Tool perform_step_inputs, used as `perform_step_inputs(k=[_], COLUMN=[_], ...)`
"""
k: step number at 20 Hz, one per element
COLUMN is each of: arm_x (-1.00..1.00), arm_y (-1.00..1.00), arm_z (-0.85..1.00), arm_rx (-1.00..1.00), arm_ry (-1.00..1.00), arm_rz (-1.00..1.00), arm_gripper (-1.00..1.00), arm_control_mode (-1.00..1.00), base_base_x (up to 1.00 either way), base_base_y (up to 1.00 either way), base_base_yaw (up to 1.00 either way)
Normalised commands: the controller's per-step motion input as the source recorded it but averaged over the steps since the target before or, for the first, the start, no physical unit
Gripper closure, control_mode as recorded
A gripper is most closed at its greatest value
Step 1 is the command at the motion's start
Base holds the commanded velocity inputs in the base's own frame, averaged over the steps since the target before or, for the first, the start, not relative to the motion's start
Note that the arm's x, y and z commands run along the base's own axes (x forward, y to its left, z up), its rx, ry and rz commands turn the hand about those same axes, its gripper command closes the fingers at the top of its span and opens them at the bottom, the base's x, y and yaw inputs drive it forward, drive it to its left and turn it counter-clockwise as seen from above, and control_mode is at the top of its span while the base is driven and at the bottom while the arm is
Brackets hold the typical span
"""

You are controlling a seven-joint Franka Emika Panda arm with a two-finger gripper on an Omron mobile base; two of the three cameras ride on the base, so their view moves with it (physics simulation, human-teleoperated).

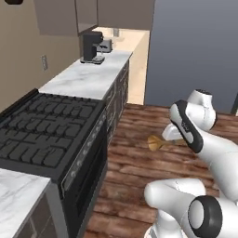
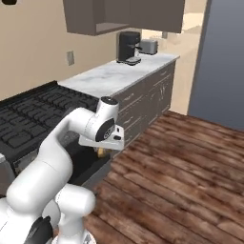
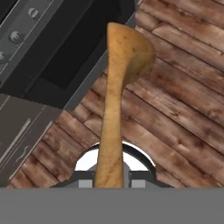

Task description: Organize the utensils by type. Pick up the wooden spoons from the counter and place them in the open cabinet. Then pick up the metallic utensils from the counter and place them in the open drawer.

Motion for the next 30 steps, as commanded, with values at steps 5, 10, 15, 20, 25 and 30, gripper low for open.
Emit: perform_step_inputs(k=[5,10,15,20,25,30], arm_x=[0.0,0.0,0.0,0.0,0.0,0.0], arm_y=[0.0,0.0,0.0,0.0,0.0,0.0], arm_z=[0.0,0.0,0.0,0.0,0.0,0.0], arm_rx=[0.0,0.0,0.0,0.0,0.0,0.0], arm_ry=[0.0,0.0,0.0,0.0,0.0,0.0], arm_rz=[0.0,0.0,0.0,0.0,0.0,0.0], arm_gripper=[1.0,1.0,1.0,1.0,1.0,1.0], arm_control_mode=[1.0,1.0,1.0,1.0,1.0,1.0], base_base_x=[0.98,1.0,1.0,0.98,0.83,0.7], base_base_y=[-0.26,-0.22,-0.22,-0.18,-0.18,-0.18], base_base_yaw=[-0.07,-0.02,0.0,0.03,0.27,0.42])
